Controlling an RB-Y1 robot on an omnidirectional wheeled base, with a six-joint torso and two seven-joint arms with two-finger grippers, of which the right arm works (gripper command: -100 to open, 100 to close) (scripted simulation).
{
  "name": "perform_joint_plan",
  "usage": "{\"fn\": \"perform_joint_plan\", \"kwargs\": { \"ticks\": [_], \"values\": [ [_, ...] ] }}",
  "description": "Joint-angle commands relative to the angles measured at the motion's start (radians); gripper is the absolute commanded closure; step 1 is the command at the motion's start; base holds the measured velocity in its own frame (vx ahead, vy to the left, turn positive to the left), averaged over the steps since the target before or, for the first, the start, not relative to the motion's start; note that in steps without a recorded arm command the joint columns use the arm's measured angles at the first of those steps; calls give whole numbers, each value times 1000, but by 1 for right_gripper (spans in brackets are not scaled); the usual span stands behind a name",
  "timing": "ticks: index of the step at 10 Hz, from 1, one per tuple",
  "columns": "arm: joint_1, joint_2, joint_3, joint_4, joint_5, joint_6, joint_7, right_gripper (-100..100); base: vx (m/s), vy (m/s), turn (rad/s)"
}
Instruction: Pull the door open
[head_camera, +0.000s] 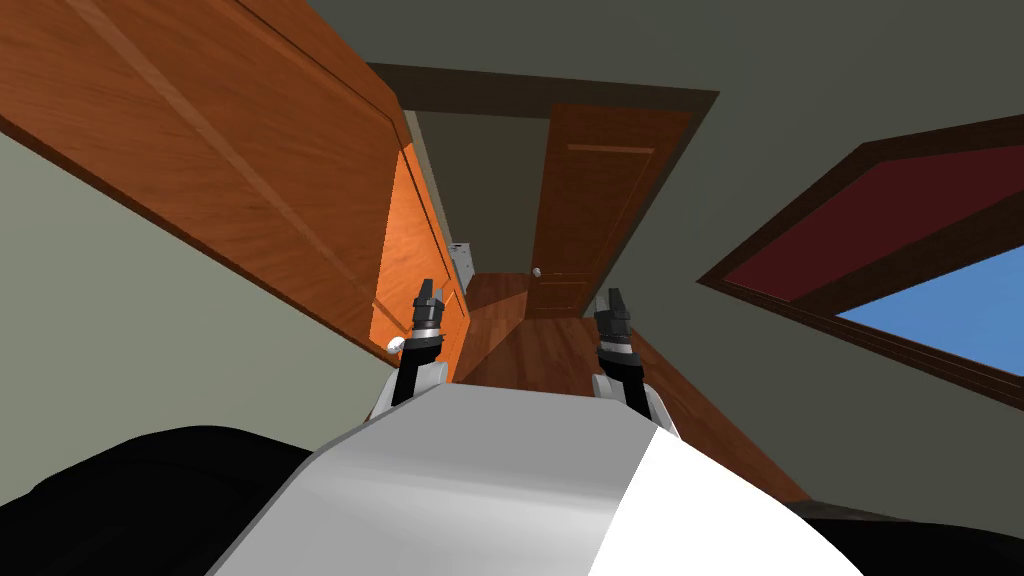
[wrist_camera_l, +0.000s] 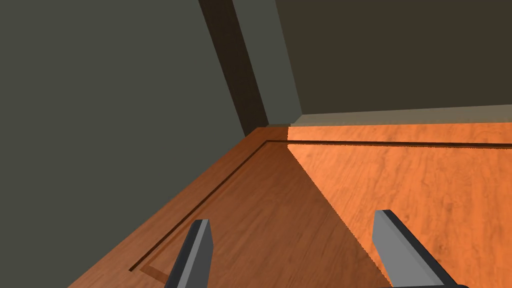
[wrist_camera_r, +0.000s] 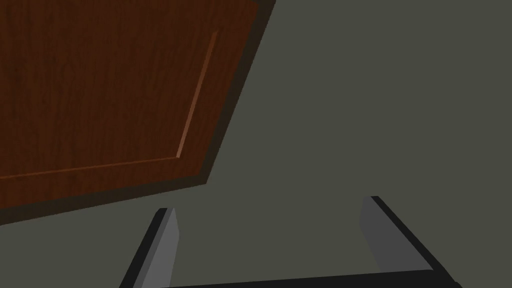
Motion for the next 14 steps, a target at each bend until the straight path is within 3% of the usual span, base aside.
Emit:
{"fn": "perform_joint_plan", "kwargs": {
  "ticks": [1,14],
  "values": [
    [-13,-3,-5,37,9,-12,27,-100,103,17,1],
    [-82,-33,-49,306,82,-100,243,-100,103,15,-1]
  ]
}}
